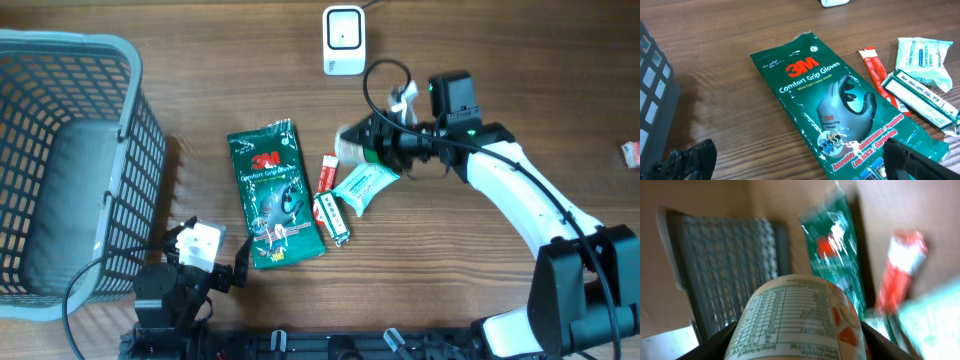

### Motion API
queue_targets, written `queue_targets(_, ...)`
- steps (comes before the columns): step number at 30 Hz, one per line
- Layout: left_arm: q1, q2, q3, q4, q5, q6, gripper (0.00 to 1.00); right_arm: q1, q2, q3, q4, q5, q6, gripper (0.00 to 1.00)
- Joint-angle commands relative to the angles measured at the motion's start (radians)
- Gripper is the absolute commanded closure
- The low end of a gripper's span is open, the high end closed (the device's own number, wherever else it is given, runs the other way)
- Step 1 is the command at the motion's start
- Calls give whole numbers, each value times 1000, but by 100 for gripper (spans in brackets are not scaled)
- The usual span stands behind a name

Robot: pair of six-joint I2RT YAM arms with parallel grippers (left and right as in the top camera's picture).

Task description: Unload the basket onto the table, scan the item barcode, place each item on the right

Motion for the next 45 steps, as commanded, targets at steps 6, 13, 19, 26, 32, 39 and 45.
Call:
queue_targets(6, 4, -6, -6, 3, 19, -6, 0, 115, 2, 14, 314, 812, -316, 38)
queue_targets(13, 4, -6, -6, 3, 19, -6, 0, 167, 204, 14, 877, 1099, -655, 43)
queue_targets(19, 4, -6, -6, 3, 19, -6, 0, 167, 448, 138, 1152, 1115, -718, 43)
queue_targets(26, 4, -6, -6, 3, 19, -6, 0, 167, 663, 500, 958, 1085, -715, 44)
queue_targets(32, 4, -6, -6, 3, 19, -6, 0, 167, 682, 531, 945, 1088, -690, 44)
queue_targets(39, 4, -6, -6, 3, 19, -6, 0, 120, 380, 531, 530, 1112, -657, 44)
queue_targets(45, 4, -6, -6, 3, 19, -6, 0, -102, 95, 531, -254, 1098, -550, 42)
